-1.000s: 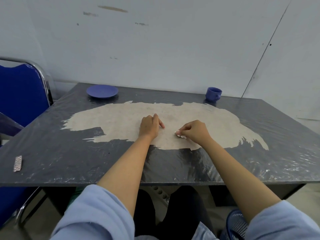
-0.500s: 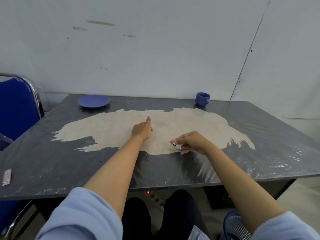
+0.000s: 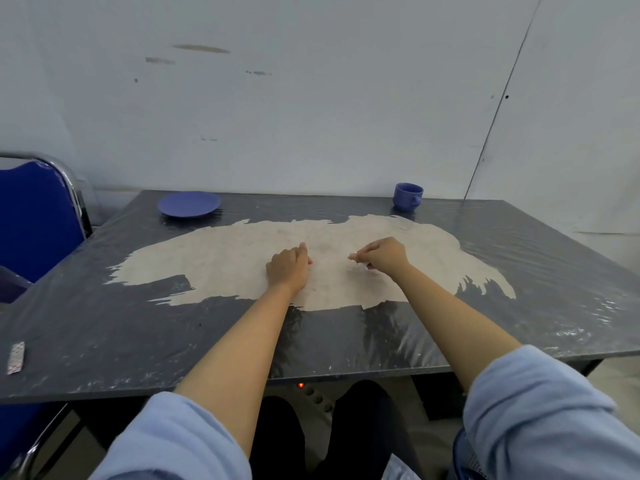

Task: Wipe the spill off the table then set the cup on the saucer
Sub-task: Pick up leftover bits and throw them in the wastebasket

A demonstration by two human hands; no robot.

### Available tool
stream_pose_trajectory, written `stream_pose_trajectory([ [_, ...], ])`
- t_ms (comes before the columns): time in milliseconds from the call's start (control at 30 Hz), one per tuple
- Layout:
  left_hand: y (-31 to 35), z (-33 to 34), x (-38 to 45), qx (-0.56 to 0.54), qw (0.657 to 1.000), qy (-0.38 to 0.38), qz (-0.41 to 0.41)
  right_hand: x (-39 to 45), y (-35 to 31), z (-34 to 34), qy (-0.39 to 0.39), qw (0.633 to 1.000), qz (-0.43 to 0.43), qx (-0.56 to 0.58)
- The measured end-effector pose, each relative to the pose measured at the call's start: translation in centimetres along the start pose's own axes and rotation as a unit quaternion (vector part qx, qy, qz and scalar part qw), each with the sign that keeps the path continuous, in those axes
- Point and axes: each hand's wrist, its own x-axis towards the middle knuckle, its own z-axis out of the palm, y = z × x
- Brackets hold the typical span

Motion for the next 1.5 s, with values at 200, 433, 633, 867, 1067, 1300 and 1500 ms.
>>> stream_pose_trajectory([
  [200, 0.0, 0.1, -0.1, -0.002, 1.0, 0.016, 0.013, 0.8, -0.3, 1.2, 0.002, 0.997, -0.035, -0.069],
  [433, 0.2, -0.1, 0.0, -0.001, 1.0, -0.005, -0.014, -0.6, -0.2, 1.4, -0.016, 0.988, -0.069, -0.138],
  [633, 1.9, -1.0, 0.1, -0.005, 0.997, -0.053, -0.048, -1.8, 0.5, 0.0, -0.076, 0.991, -0.037, -0.1],
  [867, 6.4, 0.9, -1.6, -0.19, 0.975, -0.115, -0.017, -3.5, 2.9, -3.0, -0.115, 0.975, 0.127, 0.141],
  [1067, 13.6, 3.7, -4.0, -0.256, 0.947, -0.196, -0.003, -5.4, 7.9, -9.2, -0.057, 0.957, 0.187, 0.214],
  [1300, 21.3, 7.5, -8.5, -0.327, 0.909, -0.257, 0.016, -10.2, 14.4, -15.8, -0.033, 0.931, 0.19, 0.311],
  [1500, 24.6, 9.3, -11.1, -0.326, 0.902, -0.279, 0.047, -11.5, 15.7, -17.6, -0.014, 0.924, 0.197, 0.328],
])
